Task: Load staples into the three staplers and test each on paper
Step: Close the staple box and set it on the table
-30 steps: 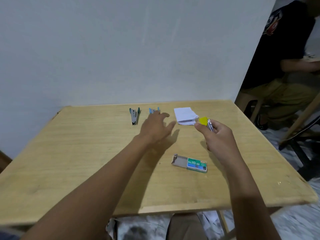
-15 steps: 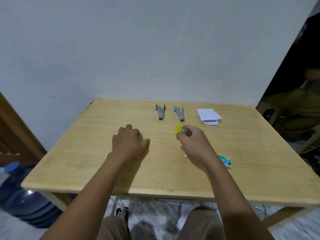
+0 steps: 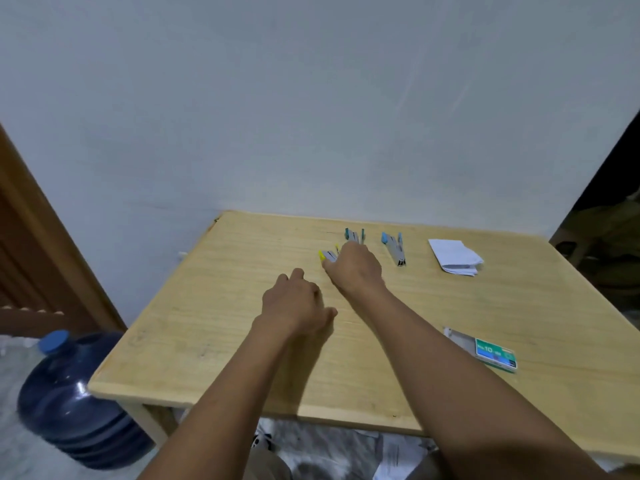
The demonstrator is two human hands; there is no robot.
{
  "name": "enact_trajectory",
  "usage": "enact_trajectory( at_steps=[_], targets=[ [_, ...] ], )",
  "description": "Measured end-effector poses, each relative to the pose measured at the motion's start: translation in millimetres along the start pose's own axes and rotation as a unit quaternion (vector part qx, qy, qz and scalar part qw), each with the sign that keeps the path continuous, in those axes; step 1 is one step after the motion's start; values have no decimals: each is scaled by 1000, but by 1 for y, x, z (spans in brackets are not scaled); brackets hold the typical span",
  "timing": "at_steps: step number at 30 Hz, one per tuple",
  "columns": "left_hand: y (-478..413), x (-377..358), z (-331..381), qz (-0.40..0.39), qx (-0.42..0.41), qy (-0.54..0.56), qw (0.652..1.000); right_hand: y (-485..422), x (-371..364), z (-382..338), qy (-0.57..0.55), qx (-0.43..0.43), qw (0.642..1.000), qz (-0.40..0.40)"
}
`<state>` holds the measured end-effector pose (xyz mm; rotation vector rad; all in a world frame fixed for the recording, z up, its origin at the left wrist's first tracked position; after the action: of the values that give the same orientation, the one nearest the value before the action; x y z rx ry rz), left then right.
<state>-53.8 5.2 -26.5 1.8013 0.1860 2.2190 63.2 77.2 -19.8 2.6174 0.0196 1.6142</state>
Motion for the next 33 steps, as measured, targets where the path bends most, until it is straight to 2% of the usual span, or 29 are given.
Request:
enact_trajectory(
  at_steps=[6,12,18,27,33],
  targets=[
    [-1,2,1,-12,2,11,1000,-7,0,-1,-53,-15,998,-15],
    [-2,0,1,-17,4,13,1000,4,2,11,-51,-10,998,-33],
    [-2,-1,1,-14,2,11,1000,-3,-7,9,-127,17,992,-15],
    [-3,0,1,-19,5,19,1000,-32,-8,0,-151,11,989,2],
    [-4,2,1,-27,15,21,999,-24,-3,8,-200,10,980,-15]
  ],
)
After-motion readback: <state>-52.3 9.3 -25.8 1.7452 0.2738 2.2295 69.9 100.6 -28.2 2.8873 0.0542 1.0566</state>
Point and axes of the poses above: each hand's wrist, its own y-axis away from the middle knuckle, its own x-axis out of the back of the hand, z = x × y, the point moved 4 cm from there along -y, towards the middle knuckle, and after that the axes turned 10 degrees about -z, right-handed, at the moved point
